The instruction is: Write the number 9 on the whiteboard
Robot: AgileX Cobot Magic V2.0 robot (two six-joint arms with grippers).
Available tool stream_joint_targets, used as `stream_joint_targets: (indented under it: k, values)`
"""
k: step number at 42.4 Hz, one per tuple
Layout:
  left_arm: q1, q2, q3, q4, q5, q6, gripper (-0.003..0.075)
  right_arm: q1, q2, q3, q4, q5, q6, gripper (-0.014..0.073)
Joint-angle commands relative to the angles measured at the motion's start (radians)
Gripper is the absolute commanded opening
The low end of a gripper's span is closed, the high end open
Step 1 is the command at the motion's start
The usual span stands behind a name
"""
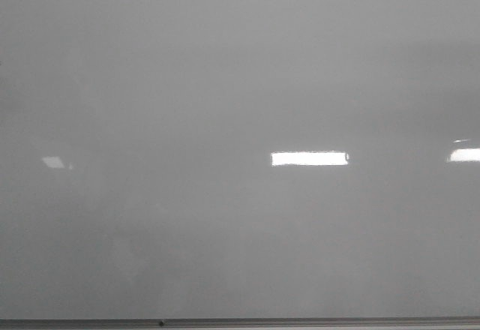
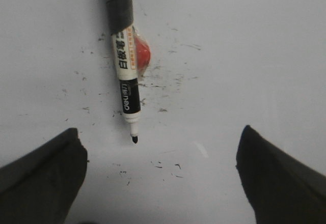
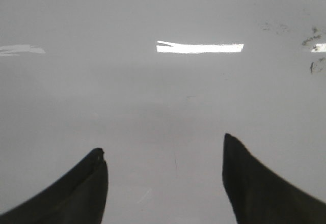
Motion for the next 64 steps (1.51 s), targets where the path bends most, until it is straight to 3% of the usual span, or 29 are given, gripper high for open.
stream_joint_targets:
  k: [1,15,19,25,39,44,48,55,60,64]
  values:
    - [0.027,0.09,-0.065,-0.009,-0.127,-0.006,0.0587,-0.007,0.013,-0.037,0.005,-0.078,-0.003,0.0509]
    - [0.057,0.307,-0.145,-0.009,-0.228,-0.006,0.0585,-0.007,0.013,-0.037,0.005,-0.078,-0.003,0.0509]
    - [0.057,0.337,-0.146,-0.009,-0.251,-0.006,0.0553,-0.007,0.013,-0.037,0.005,-0.078,-0.003,0.0509]
    - [0.057,0.367,-0.146,-0.007,-0.283,-0.006,0.044,-0.007,0.013,-0.037,0.005,-0.078,-0.003,0.0509]
    - [0.057,0.374,-0.146,0.013,-0.353,-0.003,0.0038,-0.007,0.013,-0.037,0.005,-0.078,-0.003,0.0509]
    - [0.055,0.36,-0.146,0.013,-0.326,-0.003,-0.0004,-0.007,0.013,-0.037,0.005,-0.078,-0.003,0.0509]
    - [0.041,0.291,-0.149,0.013,-0.234,-0.003,-0.001,-0.007,0.013,-0.037,0.005,-0.078,-0.003,0.0509]
    - [-0.034,0.168,-0.25,0.005,0.199,0.008,-0.001,-0.007,0.025,-0.064,0.005,-0.008,-0.004,0.0509]
    - [-0.158,0.158,-0.363,-0.06,0.517,0.178,-0.001,0.006,0.106,-0.152,0.013,0.12,-0.074,0.0509]
    - [-0.248,0.161,-0.427,-0.197,0.666,0.398,-0.001,0.055,0.192,-0.218,0.072,0.203,-0.15,0.0509]
